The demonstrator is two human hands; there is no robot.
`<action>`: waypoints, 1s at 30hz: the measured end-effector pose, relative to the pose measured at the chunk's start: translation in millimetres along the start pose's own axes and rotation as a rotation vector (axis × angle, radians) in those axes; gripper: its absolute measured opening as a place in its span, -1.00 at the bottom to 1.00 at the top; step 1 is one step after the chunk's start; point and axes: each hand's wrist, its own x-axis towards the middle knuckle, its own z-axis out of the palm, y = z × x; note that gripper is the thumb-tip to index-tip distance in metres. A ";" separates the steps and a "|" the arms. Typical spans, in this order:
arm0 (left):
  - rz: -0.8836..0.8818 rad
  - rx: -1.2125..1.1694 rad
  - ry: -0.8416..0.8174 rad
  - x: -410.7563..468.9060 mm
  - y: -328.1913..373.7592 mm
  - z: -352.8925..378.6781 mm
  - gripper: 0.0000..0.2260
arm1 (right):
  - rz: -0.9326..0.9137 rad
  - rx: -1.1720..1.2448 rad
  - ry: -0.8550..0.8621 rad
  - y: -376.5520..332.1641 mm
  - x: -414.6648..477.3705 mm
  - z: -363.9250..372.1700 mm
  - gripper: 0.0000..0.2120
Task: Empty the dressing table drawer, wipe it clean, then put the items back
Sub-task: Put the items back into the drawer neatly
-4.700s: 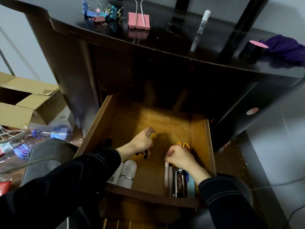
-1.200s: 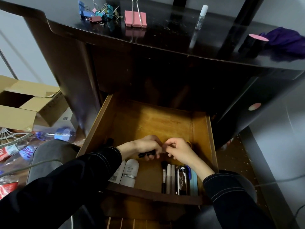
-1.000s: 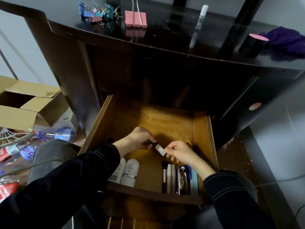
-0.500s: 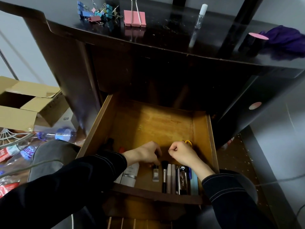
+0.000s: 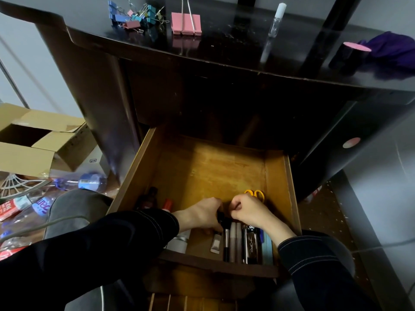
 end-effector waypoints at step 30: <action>-0.107 -0.220 -0.124 2.4 -7.0 12.1 -0.64 | -0.033 -0.084 -0.075 1.0 -1.5 1.4 -0.96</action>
